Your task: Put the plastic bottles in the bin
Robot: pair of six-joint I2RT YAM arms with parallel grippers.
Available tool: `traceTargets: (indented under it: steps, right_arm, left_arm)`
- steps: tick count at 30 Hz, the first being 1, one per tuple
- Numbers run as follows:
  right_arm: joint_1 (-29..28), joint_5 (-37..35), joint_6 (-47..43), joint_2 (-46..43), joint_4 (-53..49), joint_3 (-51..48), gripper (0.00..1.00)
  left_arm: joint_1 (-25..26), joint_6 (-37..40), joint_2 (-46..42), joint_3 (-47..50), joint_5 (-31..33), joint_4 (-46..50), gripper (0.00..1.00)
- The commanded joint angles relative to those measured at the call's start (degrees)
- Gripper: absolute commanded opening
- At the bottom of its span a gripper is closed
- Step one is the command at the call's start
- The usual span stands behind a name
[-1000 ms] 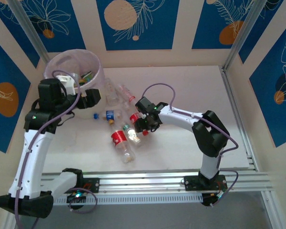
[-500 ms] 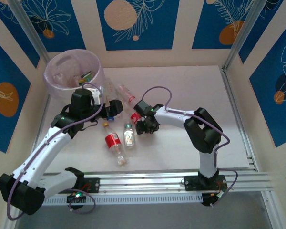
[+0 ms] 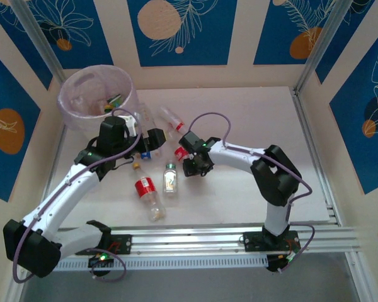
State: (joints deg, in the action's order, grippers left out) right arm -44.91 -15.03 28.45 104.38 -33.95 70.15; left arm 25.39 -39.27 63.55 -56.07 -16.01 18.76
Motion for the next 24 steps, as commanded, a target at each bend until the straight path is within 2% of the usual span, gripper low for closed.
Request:
traceTargets:
  steps: [1, 5, 10, 15, 18, 24]
  right_arm:
    - [-0.2, 0.2, -2.0, -6.2, -2.6, -1.1, 0.47]
    - [1.4, 1.9, -2.2, -12.2, -2.8, -3.1, 0.45]
    - [2.1, 1.0, -3.0, -15.1, -4.2, -3.5, 0.48]
    - [1.6, 1.6, -3.3, -11.0, -1.7, -2.1, 0.61]
    - [1.8, 1.5, -3.8, -6.8, 0.2, 0.0, 0.73]
    - [2.5, 2.3, -4.8, 2.3, 3.4, 4.8, 0.76]
  left_arm:
    - [1.1, -2.0, 1.1, 0.2, -1.2, -4.3, 0.98]
    - [2.2, -3.3, 3.3, -0.2, -2.1, -7.1, 0.98]
    - [2.9, -4.1, 5.4, -1.0, -2.1, -9.4, 0.98]
    - [2.9, -3.9, 6.0, -2.4, -1.3, -9.3, 0.98]
    - [2.9, -4.2, 5.5, -2.3, -1.4, -9.1, 0.98]
    - [2.9, -3.6, 3.1, -1.1, -0.2, -7.3, 0.99]
